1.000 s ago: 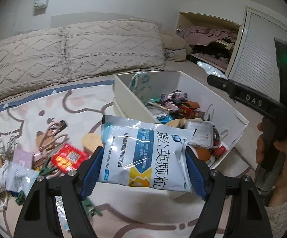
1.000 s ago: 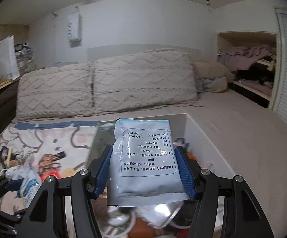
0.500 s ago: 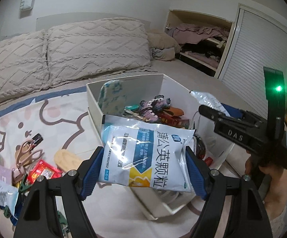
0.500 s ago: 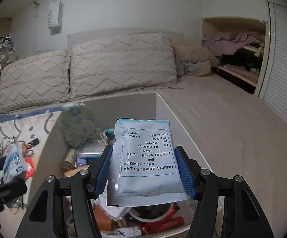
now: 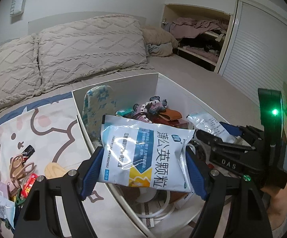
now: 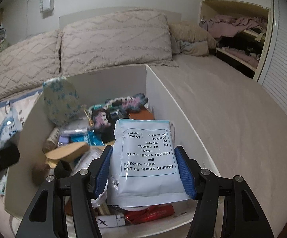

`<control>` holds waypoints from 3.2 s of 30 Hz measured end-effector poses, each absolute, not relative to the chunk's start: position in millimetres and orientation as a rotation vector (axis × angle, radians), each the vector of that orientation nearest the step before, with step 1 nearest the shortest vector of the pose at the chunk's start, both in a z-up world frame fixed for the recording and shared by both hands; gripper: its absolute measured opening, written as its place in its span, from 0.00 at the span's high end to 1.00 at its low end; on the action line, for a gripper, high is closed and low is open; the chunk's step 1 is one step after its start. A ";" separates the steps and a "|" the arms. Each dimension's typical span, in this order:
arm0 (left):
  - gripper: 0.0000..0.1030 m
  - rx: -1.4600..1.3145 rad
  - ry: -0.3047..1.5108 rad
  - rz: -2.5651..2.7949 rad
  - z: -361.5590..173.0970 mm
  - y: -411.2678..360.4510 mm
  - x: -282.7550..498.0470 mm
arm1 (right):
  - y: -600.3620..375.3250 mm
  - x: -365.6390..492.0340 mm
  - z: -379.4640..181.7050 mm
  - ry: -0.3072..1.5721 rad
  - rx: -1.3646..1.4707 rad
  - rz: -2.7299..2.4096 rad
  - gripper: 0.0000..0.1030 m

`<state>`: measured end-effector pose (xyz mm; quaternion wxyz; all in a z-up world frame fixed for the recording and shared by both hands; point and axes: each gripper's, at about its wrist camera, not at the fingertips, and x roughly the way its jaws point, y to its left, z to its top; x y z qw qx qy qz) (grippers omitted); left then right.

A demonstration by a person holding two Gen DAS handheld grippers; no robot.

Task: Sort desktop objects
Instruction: 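Open the right tool to drop the white sachet into the box, then lower the left tool into the box and open it to release the blue-white sachet, then withdraw both open tools from the box back toward the bed pile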

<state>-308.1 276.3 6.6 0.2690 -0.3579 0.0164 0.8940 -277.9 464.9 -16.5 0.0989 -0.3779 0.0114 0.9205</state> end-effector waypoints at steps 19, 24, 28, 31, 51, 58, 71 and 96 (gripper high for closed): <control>0.24 -1.102 0.082 2.397 -6.6 293.8 -338.4 | 466.0 -274.9 -26.8 -0.052 -1.204 2.663 0.34; 0.24 -1.136 0.098 2.402 -11.7 298.5 -349.1 | 465.0 -274.0 -26.3 -0.060 -1.205 2.675 0.21; 0.24 -1.170 0.111 2.405 -14.6 302.5 -359.1 | 465.8 -272.5 -24.3 -0.053 -1.194 2.683 0.21; 0.24 -1.192 0.109 2.412 -15.4 304.0 -370.2 | 466.5 -272.1 -24.4 -0.049 -1.190 2.686 0.21; 0.15 -1.293 0.085 2.489 -21.4 313.9 -419.2 | 456.2 -274.5 -26.4 -0.079 -1.204 2.715 0.21; 0.08 -1.255 0.151 2.541 -17.4 316.6 -410.6 | 456.6 -272.5 -27.1 -0.076 -1.206 2.715 0.21; 0.08 -1.223 0.167 2.513 -11.9 323.7 -392.6 | 454.8 -270.9 -25.8 -0.089 -1.197 2.719 0.21; 0.02 -1.093 0.163 2.553 3.3 289.2 -339.5 | 455.5 -249.3 -3.8 -0.071 -1.040 2.714 0.00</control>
